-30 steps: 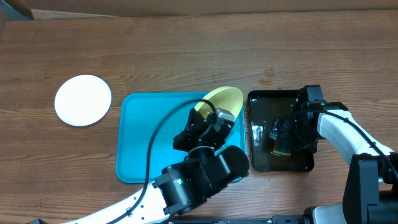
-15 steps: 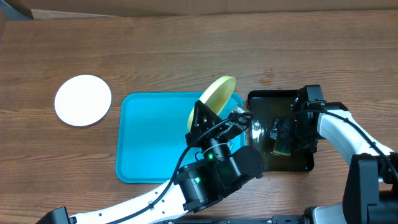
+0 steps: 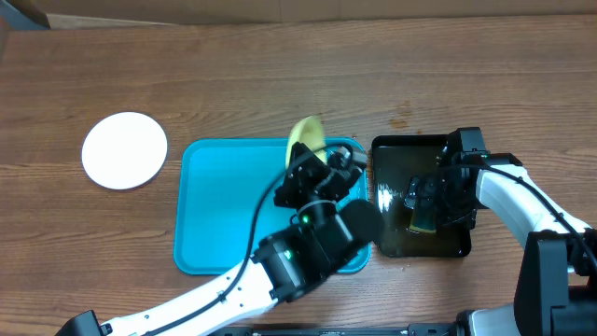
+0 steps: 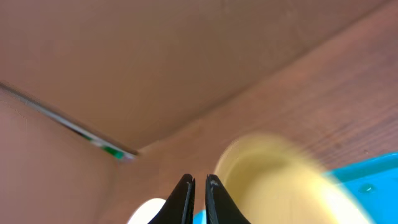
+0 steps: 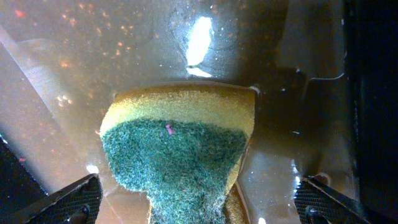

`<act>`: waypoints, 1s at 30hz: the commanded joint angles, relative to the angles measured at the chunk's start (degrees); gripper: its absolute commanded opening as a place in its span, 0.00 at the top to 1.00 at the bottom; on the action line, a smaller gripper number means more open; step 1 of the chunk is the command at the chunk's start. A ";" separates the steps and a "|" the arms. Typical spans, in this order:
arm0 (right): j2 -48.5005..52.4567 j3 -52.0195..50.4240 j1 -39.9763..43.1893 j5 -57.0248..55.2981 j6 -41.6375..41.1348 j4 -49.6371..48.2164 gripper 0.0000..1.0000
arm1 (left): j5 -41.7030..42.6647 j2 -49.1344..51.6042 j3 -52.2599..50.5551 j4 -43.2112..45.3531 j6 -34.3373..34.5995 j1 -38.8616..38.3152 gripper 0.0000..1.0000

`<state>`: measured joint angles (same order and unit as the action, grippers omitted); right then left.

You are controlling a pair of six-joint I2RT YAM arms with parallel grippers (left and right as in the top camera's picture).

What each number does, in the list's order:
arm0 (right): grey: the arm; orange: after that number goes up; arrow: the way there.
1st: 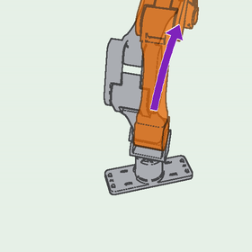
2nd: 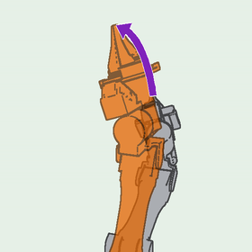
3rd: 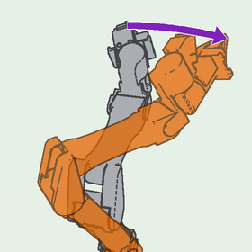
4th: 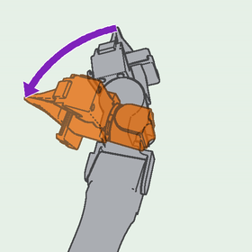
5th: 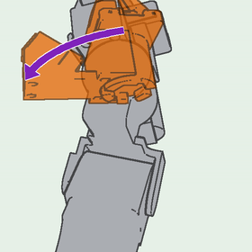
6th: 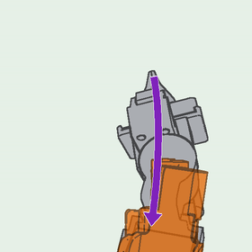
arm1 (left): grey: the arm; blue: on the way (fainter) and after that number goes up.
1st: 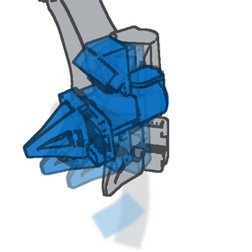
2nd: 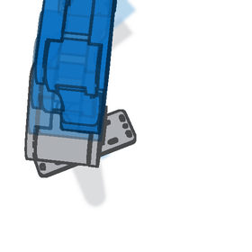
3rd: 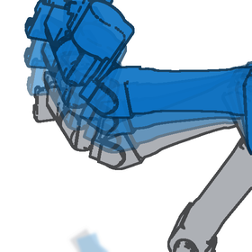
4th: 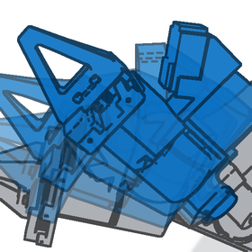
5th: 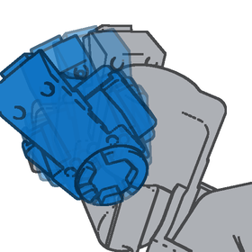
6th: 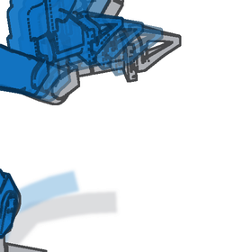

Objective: Clean dirty plates on tray and stack at the side

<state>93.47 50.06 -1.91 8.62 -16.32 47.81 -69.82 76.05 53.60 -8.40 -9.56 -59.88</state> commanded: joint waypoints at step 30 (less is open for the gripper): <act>-0.79 -0.22 0.02 -0.68 0.04 -0.24 0.00 | 85.09 5.16 -2.38 -37.29 22.32 65.72 0.27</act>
<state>93.47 50.06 -1.91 8.60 -16.29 47.72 11.84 78.72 53.01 -46.19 15.25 8.23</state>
